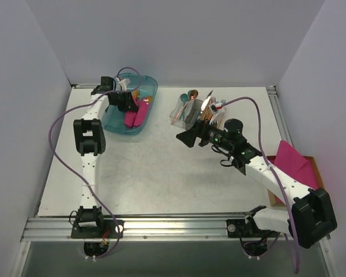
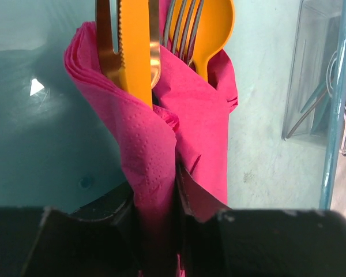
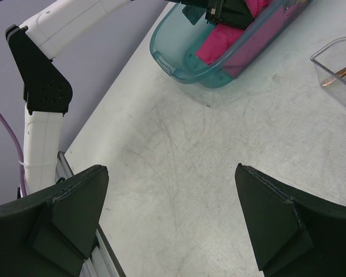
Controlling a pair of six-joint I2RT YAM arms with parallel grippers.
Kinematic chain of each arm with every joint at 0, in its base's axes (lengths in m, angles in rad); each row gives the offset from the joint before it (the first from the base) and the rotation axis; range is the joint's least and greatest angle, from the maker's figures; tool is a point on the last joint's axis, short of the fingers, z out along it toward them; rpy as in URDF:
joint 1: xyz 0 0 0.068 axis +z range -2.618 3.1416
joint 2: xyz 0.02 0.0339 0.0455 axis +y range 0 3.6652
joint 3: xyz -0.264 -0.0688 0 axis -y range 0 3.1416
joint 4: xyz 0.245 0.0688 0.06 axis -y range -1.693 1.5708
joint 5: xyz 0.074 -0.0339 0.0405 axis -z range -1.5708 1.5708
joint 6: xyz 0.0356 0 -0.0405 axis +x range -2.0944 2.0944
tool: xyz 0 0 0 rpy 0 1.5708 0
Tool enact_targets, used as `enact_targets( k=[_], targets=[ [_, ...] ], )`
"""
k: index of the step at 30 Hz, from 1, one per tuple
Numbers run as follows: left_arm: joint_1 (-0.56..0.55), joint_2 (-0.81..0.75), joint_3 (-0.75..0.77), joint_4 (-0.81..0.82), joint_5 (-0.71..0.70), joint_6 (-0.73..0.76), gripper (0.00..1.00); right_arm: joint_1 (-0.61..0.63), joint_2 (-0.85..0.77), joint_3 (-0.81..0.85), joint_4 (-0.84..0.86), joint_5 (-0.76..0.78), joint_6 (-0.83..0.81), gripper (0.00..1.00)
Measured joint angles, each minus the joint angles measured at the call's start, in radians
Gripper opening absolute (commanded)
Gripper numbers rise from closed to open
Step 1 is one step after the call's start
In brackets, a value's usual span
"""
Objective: Place the utensils on the paper napkin and roll it up
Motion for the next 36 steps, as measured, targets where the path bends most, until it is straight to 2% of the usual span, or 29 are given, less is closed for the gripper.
enact_targets(
  k=[23,28,36],
  targets=[
    [0.0,0.0,0.027,-0.019,-0.065,-0.001,0.39,-0.002,0.002,0.0,0.019,-0.033,0.016,0.96],
    [0.022,0.0,0.027,-0.018,-0.061,-0.005,0.3,-0.003,0.006,0.0,0.03,-0.039,0.02,0.96],
    [0.058,0.003,0.029,-0.019,-0.047,-0.006,0.29,-0.008,0.009,0.0,0.035,-0.048,0.024,0.96]
  ],
)
